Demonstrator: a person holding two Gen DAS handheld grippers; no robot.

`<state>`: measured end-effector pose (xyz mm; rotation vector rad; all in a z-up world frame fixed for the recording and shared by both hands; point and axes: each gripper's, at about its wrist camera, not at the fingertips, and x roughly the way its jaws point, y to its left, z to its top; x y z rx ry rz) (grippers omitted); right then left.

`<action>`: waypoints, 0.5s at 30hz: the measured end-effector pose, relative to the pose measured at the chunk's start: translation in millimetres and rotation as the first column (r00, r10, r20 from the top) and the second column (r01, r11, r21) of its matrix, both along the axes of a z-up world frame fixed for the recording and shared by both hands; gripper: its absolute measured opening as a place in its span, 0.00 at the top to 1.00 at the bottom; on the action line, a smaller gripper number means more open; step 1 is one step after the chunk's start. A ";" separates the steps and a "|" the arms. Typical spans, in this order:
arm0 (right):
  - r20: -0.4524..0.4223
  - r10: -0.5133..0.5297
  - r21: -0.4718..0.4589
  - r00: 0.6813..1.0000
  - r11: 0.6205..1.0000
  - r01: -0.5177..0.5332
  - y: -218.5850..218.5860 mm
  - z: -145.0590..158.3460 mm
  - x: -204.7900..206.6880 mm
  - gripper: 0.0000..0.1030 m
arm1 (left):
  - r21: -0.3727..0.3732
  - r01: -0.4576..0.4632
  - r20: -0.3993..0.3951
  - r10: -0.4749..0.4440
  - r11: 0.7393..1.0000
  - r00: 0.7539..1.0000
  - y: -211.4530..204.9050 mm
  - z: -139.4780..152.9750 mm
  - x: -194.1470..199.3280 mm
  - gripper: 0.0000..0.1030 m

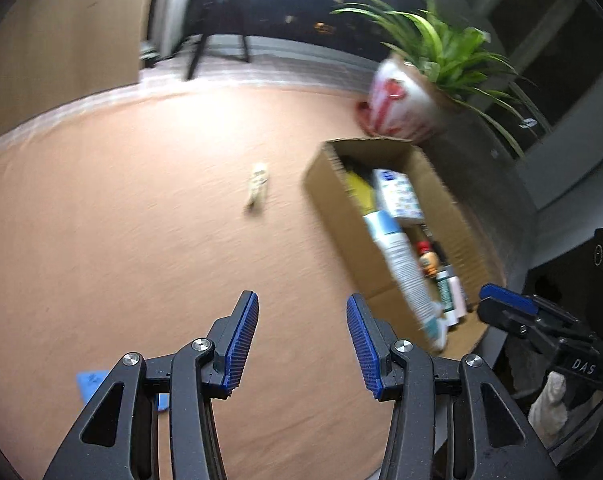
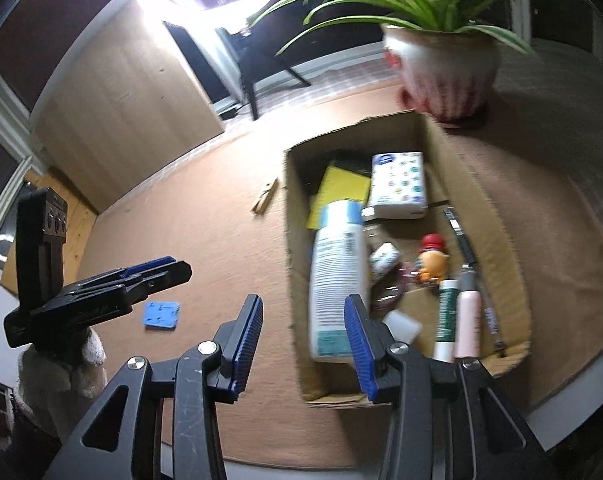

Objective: Organize objects

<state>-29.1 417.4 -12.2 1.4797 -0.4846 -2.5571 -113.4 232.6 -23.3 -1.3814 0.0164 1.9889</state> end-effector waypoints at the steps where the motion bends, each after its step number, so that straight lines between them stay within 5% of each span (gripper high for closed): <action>1: 0.001 0.011 -0.003 1.000 1.000 -0.011 -5.5 -0.8 -1.0 0.62 | -0.007 -0.014 0.003 0.014 1.000 1.000 -9.2 -2.4 -0.8 0.52; 15: 0.027 0.118 -0.014 0.993 0.993 -0.118 -68.7 -12.5 -16.0 0.61 | -0.048 -0.140 0.078 0.143 0.989 0.987 -101.6 -36.0 19.3 0.52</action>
